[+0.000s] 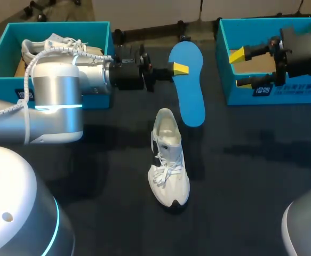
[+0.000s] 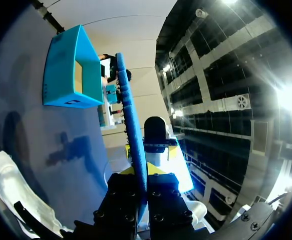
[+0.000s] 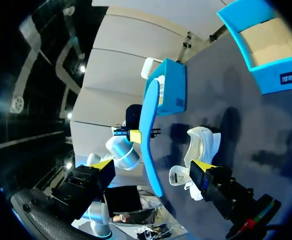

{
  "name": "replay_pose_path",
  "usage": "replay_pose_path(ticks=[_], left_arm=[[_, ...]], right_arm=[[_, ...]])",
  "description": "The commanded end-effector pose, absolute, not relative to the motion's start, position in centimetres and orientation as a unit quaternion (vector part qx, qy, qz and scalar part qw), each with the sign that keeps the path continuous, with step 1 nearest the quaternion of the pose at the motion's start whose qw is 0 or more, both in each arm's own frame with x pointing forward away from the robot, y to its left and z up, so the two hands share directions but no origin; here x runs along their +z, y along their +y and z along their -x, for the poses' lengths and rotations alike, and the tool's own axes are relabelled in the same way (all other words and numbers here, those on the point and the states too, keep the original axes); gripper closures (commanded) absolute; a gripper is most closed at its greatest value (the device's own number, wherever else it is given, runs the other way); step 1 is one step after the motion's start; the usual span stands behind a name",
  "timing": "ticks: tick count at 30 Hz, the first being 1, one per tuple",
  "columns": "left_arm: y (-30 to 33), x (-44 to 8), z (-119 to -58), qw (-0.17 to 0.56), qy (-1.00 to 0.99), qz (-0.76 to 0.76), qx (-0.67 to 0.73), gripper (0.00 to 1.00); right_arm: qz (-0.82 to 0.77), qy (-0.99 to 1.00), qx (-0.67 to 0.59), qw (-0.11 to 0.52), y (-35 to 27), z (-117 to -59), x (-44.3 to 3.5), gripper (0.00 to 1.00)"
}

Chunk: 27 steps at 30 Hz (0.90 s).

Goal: Take the shoe out of the shoebox, open the shoe tongue, remove and reinsert the insole, then place the shoe into the shoebox

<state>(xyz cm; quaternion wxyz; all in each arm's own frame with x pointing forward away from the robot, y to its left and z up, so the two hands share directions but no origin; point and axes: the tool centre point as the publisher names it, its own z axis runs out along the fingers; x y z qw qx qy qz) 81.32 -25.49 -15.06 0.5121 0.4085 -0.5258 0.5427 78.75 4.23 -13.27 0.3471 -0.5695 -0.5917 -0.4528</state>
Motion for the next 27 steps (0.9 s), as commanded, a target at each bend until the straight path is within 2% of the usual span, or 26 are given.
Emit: replay_pose_path(ticks=[1, 21, 27], left_arm=[[-25.5, -15.1, -81.2, 0.511, -0.525, -0.409, 0.544, 1.00], [-25.5, -15.1, -81.1, 0.511, -0.530, -0.399, 0.546, 1.00], [-25.1, -14.6, -80.9, 0.467, -0.575, -0.328, 0.586, 1.00]], right_arm=[[0.564, -0.585, -0.462, 0.355, 4.3, -79.0, -14.0, 0.00], [0.542, -0.572, -0.490, 0.372, 4.3, -79.0, -15.2, 0.00], [0.542, -0.572, -0.490, 0.372, 4.3, -79.0, -15.2, 0.00]])
